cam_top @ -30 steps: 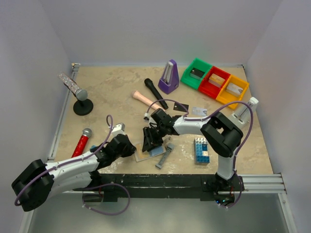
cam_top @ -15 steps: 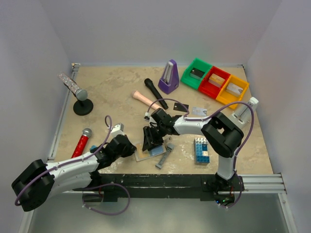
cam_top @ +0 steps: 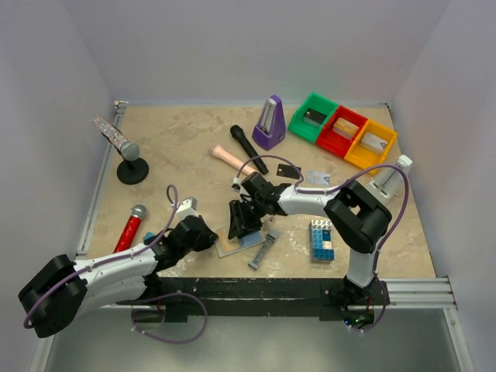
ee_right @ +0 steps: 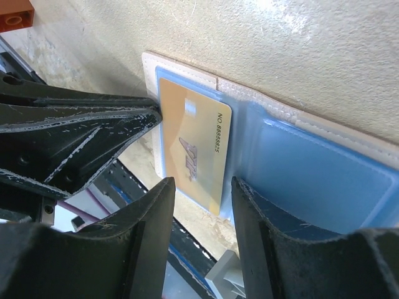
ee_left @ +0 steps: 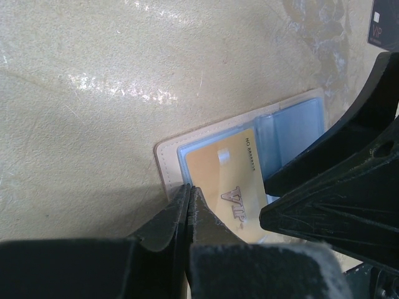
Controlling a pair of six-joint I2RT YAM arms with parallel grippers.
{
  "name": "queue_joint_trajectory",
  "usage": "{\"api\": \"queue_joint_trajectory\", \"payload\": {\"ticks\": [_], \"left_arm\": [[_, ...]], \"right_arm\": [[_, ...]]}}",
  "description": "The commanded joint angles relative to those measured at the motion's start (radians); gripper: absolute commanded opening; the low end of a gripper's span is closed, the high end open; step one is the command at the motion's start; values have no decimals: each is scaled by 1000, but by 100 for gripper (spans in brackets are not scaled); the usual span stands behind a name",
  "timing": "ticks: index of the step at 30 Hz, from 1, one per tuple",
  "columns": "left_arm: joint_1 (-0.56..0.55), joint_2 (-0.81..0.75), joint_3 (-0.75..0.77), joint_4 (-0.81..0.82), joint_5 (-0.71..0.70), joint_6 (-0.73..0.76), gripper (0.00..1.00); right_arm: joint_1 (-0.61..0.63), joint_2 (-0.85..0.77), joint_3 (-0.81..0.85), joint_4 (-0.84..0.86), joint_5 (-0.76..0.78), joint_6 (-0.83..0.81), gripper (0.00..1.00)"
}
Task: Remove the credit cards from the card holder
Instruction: Remove the credit card from the card holder.
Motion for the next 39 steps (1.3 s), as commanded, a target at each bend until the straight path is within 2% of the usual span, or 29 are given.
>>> {"api": "queue_joint_trajectory", "payload": {"ticks": [1,10,29,39], "left_arm": [[2,10,-33,-58,-15,-9,0],[2,23,-40,-45,-12,-12,0],[2,-1,-71,-34,-22,-29,0],[2,11,-79,33,-2,-30,0]], "right_arm": [[-2,-23,2,-9,36,-5,47],[-2,-40,-65,199,-124,60,41],[-48,-16,-185,600,-276,252,40],[-48,3,-143,547,-299,231,39]]}}
